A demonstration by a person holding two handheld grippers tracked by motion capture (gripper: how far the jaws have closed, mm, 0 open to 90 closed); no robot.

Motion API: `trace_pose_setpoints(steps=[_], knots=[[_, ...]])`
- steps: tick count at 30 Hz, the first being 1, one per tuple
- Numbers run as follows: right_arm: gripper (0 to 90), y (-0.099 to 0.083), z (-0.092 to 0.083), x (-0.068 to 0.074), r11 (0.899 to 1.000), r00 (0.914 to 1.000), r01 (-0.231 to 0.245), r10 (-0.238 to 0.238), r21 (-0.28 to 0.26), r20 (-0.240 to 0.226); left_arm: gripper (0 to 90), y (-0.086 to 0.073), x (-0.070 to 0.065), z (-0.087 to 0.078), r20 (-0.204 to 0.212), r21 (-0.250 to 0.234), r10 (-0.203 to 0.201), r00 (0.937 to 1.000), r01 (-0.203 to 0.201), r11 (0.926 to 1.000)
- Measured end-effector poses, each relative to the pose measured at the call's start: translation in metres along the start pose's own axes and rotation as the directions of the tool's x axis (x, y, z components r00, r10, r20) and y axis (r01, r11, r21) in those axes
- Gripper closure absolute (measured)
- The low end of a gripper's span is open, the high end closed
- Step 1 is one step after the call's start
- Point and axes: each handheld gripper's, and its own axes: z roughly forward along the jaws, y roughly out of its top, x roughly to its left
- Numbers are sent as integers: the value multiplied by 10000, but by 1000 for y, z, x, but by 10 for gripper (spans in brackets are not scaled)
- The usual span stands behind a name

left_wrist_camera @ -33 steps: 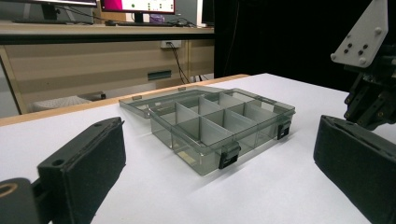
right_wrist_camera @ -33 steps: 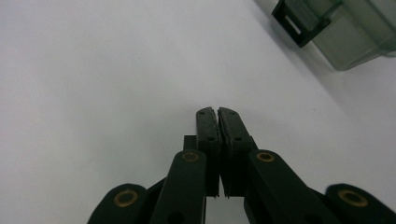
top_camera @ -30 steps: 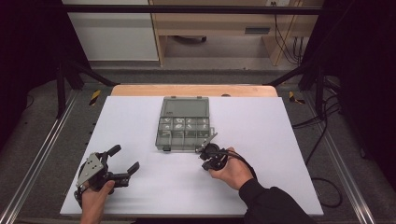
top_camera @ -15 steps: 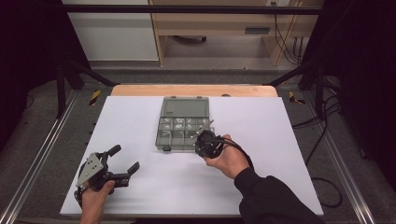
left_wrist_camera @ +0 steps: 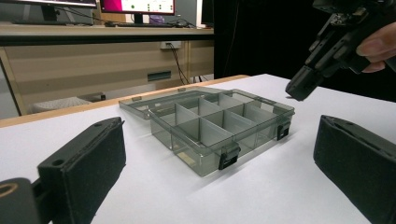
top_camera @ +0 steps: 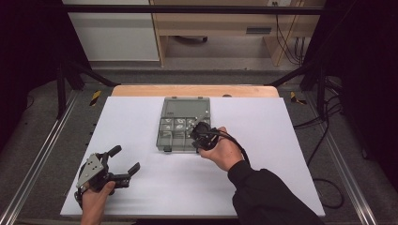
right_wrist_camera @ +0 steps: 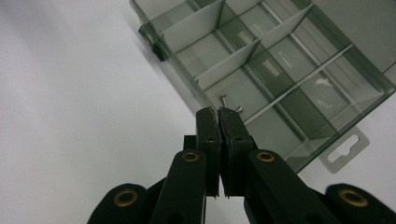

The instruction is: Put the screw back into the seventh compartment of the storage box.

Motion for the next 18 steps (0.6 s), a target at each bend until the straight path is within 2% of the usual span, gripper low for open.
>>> trace_pose_setpoints(steps=[8,11,15,18], knots=[[880,6,8,-7,9990,9992,-335,341,-306,188,21,0,0,0,-4,-10,-9,10000,9,10000],[881,8,15,-13,9970,9978,-606,617,-483,225,21,0,1,0,-4,-7,-12,10000,12,10000],[881,9,23,-17,9948,9955,-920,928,-447,181,21,0,1,-1,2,-17,-18,10000,18,10000],[881,10,27,-20,9949,9958,-901,908,-452,150,21,0,1,-1,-7,-29,-27,10000,27,10000]])
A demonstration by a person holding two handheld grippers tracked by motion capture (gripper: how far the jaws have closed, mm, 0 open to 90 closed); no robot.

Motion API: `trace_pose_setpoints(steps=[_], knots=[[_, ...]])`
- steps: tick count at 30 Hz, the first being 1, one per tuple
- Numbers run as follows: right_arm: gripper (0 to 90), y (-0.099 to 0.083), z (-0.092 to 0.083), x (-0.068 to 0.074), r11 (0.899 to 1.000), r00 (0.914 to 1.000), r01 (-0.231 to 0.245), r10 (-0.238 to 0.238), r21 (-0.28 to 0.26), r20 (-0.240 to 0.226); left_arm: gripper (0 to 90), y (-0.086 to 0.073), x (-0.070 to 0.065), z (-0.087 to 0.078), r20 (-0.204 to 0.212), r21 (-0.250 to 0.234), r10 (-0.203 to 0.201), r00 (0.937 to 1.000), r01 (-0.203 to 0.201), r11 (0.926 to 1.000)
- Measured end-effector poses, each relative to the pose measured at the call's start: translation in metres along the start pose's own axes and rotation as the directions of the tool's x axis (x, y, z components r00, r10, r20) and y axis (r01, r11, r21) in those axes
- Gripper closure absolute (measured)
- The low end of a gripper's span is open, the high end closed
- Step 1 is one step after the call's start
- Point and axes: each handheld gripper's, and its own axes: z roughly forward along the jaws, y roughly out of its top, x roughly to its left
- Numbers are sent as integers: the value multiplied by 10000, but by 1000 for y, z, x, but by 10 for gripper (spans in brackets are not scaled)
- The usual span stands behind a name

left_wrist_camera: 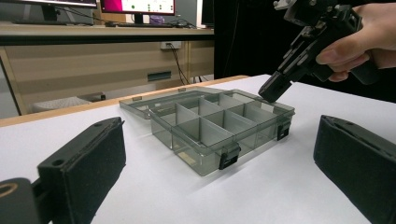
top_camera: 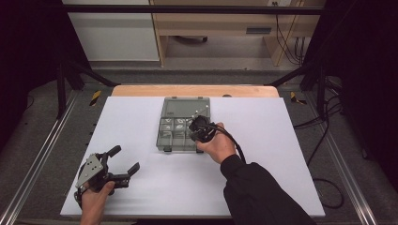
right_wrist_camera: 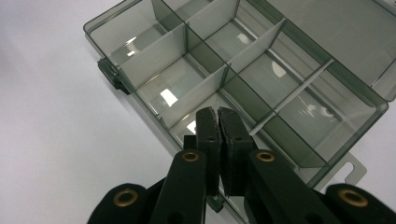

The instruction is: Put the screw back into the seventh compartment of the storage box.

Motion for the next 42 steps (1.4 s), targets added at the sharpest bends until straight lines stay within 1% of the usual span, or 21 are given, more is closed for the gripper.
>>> trace_pose_setpoints(steps=[3,6,13,14,15,18,19,22,23,24,26,28,29,30,31,32,33,34,36,39,42], knots=[[880,1,4,0,9998,9998,-197,197,46,25,21,0,0,0,-10,18,10,10000,-10,10000],[881,2,8,0,9999,9999,-102,103,42,-72,21,0,-1,0,-6,34,27,10000,-27,10000],[878,3,17,1,9996,9998,-207,207,200,-44,21,0,0,0,-26,18,1,10000,-1,10000],[860,3,17,0,9997,9998,-172,174,181,-91,21,0,-1,0,-17,17,9,10000,-9,10000],[832,3,16,0,9994,9994,-328,329,143,-49,21,0,-1,0,-18,23,26,10000,-26,10000],[799,3,14,0,9996,9996,-274,274,-30,-92,20,0,-1,0,-37,45,47,10000,-47,10000],[770,3,11,2,9995,9997,-248,247,-187,-53,20,0,-1,0,-45,58,47,10000,-47,10000],[745,3,8,2,9996,10000,-63,62,-267,-57,20,0,-1,0,-48,41,44,10000,-44,10000],[694,3,5,4,9994,10000,-74,73,-342,-35,20,0,-1,1,-30,73,66,10000,-65,10000],[694,3,5,4,9994,10000,-74,73,-342,-35,20,0,-1,1,-30,73,66,10000,-65,10000],[612,3,0,5,9985,10000,31,-29,-541,38,20,-1,-2,2,-9,129,105,9999,-105,9999],[554,4,-2,7,9977,9999,-95,92,-672,-47,20,-1,-2,2,2,136,133,9999,-133,9998],[511,4,-3,7,9974,10000,20,-21,-714,-13,20,0,-3,1,6,141,157,9999,-157,9998],[459,4,-4,9,9964,10000,-29,37,-843,91,20,0,-3,1,3,145,164,9999,-164,9998],[412,4,-5,10,9957,9998,121,-106,-919,169,20,0,-3,1,3,134,161,9999,-161,9998],[412,4,-5,10,9957,9998,121,-106,-919,169,20,0,-3,1,3,134,161,9999,-161,9998],[318,5,-7,13,9936,9997,99,-76,-1122,213,20,0,-3,1,17,134,160,9999,-160,9998],[280,5,-7,13,9927,9995,229,-201,-1187,247,20,0,-3,1,17,134,160,9999,-160,9998],[209,6,-8,15,9903,9994,230,-195,-1369,269,20,0,-3,2,43,140,175,9998,-175,9997],[151,6,-9,16,9891,9993,69,-12,-1471,386,20,0,-3,2,53,141,158,9999,-159,9998],[117,6,-10,16,9877,9988,49,27,-1563,482,20,0,-3,2,55,144,170,9998,-171,9998]])
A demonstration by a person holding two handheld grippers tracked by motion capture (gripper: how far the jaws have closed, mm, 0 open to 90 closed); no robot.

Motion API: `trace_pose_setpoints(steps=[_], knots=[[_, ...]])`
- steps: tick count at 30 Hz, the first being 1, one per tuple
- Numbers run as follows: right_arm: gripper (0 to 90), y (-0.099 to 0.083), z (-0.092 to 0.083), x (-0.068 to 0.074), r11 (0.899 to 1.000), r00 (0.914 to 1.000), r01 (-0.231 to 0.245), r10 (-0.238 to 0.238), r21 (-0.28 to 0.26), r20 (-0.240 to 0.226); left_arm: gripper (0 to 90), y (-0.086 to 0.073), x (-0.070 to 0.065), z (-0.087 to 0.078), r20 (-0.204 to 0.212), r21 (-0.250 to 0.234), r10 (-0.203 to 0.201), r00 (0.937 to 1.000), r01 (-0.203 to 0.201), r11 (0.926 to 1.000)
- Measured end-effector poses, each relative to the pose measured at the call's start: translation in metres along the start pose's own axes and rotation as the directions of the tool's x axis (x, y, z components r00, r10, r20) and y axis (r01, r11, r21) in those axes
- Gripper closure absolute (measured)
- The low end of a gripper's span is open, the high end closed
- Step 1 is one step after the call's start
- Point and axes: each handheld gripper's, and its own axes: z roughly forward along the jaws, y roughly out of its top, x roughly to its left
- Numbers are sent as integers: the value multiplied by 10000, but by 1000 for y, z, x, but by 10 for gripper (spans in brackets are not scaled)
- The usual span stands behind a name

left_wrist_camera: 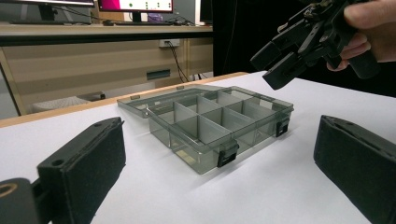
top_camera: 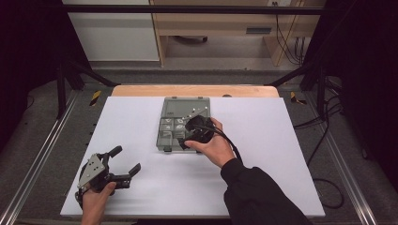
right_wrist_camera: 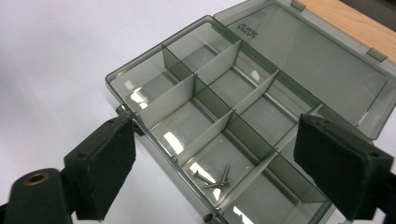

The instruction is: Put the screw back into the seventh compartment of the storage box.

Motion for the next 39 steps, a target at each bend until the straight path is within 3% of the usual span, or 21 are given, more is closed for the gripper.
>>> trace_pose_setpoints(steps=[12,24,27,39], knots=[[85,0,-7,1,9996,9998,116,-112,-262,157,20,0,-1,1,27,50,40,10000,-40,10000],[80,3,-19,-1,9957,9988,-225,263,-898,416,20,0,0,1,29,48,19,10000,-19,10000],[79,2,-21,-1,9926,9979,40,39,-1211,648,20,0,-1,1,39,46,30,10000,-30,10000],[78,1,-33,-3,9791,9938,337,-117,-2004,1102,19,0,-1,1,30,54,35,10000,-35,10000]])
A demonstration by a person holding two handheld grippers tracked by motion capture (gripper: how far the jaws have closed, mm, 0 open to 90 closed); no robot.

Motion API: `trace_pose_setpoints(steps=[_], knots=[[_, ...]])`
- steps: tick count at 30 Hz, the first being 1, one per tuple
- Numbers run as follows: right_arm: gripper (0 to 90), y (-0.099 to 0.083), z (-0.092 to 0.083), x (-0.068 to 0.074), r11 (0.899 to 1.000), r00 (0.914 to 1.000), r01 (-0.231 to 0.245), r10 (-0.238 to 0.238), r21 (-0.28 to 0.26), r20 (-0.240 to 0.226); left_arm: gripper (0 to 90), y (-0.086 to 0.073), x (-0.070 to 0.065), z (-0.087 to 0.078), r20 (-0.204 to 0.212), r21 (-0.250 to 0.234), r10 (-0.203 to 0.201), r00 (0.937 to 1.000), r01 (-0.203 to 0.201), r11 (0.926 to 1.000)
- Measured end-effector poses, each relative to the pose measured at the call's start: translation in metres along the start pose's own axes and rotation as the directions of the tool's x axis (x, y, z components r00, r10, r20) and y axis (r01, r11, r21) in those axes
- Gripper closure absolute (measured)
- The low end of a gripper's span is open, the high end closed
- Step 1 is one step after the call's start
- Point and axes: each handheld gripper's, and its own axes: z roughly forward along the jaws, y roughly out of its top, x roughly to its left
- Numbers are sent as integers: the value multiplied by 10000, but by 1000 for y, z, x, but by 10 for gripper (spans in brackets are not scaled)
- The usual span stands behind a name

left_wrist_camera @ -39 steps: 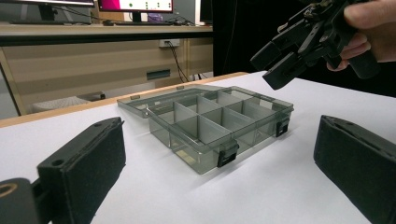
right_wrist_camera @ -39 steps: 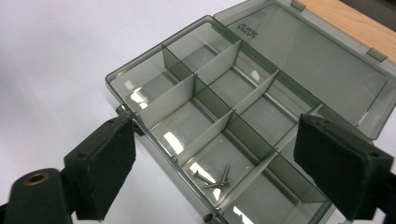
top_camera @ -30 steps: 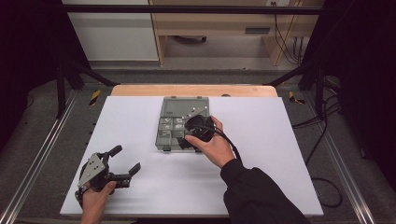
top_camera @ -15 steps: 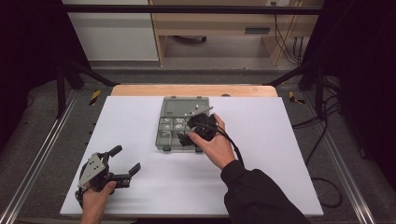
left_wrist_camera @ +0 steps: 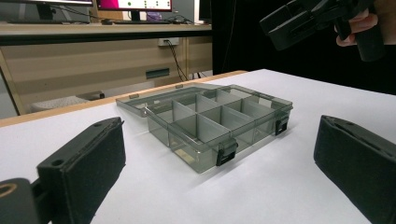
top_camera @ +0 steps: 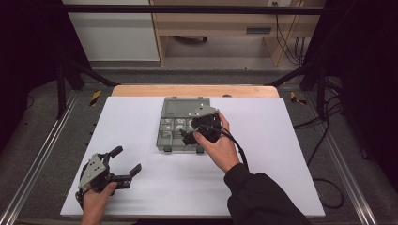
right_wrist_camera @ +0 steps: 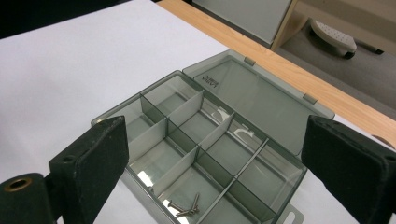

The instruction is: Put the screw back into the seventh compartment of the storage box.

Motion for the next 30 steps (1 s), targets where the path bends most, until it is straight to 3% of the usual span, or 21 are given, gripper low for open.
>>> trace_pose_setpoints(steps=[7,30], knots=[[65,0,-12,-2,9992,9999,-96,98,-378,44,20,0,0,0,2,2,9,10000,-9,10000],[50,-33,-35,-18,9914,9987,-481,497,-1217,100,18,0,0,0,-22,9,6,10000,-6,10000]])
